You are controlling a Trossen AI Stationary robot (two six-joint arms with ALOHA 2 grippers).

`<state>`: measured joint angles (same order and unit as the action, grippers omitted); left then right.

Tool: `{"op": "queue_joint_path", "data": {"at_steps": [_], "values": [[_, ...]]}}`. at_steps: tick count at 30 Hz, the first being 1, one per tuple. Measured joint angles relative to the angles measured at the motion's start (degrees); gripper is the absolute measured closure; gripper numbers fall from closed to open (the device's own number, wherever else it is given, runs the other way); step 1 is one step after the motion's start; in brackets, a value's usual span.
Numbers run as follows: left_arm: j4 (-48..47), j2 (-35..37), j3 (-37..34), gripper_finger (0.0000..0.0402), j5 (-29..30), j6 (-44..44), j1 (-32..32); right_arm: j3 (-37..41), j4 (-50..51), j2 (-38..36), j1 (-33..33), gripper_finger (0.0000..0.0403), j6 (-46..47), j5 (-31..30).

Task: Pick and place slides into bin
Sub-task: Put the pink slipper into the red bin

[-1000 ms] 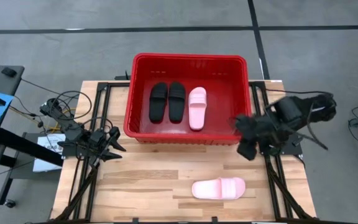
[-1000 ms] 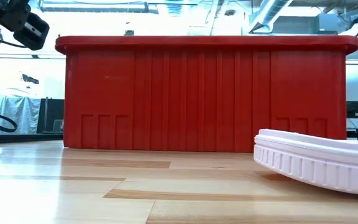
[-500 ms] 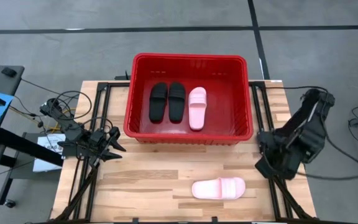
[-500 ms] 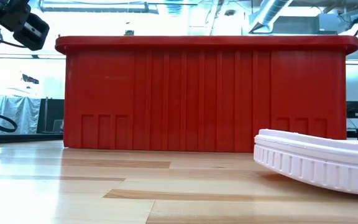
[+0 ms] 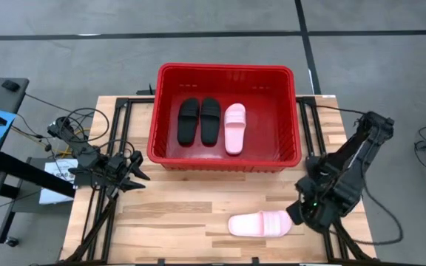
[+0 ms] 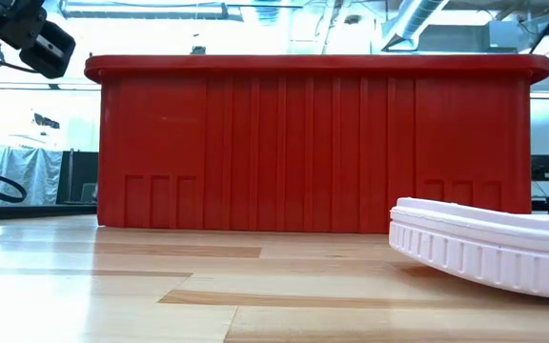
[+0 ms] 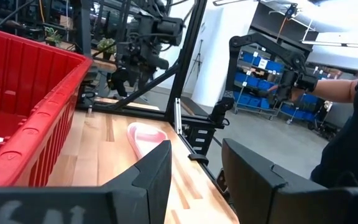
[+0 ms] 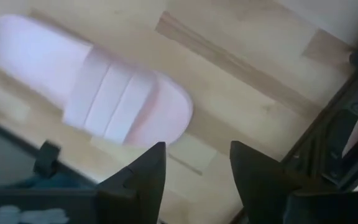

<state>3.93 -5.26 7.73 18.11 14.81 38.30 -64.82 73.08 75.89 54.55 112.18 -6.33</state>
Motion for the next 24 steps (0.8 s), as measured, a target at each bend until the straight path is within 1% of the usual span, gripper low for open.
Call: {"op": "queue_joint_path", "data": {"at_steps": [3, 7, 10, 12, 17, 24], "values": [[-0.4, 0.0, 0.0, 0.0269, 0.0, 0.0, 0.0, 0.4, -1.0, 2.5, -0.7, 0.0229, 1.1, 0.6], [-0.4, 0.0, 0.0, 0.0269, 0.0, 0.0, 0.0, 1.8, -5.2, 5.2, -0.7, 0.0231, 2.1, 1.8], [-0.3, 0.0, 0.0, 0.0269, -0.1, 0.0, 0.0, 4.6, -12.5, 6.6, -0.6, 0.0232, 2.8, 2.4], [-0.3, 0.0, 0.0, 0.0269, -1.3, 0.0, 0.0, 6.1, -16.3, 7.9, -0.6, 0.0232, 2.9, 2.5], [-0.3, 0.0, 0.0, 0.0269, -4.3, 0.1, 0.0, 8.5, -22.5, 11.2, -0.6, 0.0234, 2.9, 2.6], [-0.3, 0.0, 0.0, 0.0269, -4.9, 0.1, 0.0, 8.6, -25.2, 15.4, -0.6, 0.0236, 2.9, 4.6]]}}
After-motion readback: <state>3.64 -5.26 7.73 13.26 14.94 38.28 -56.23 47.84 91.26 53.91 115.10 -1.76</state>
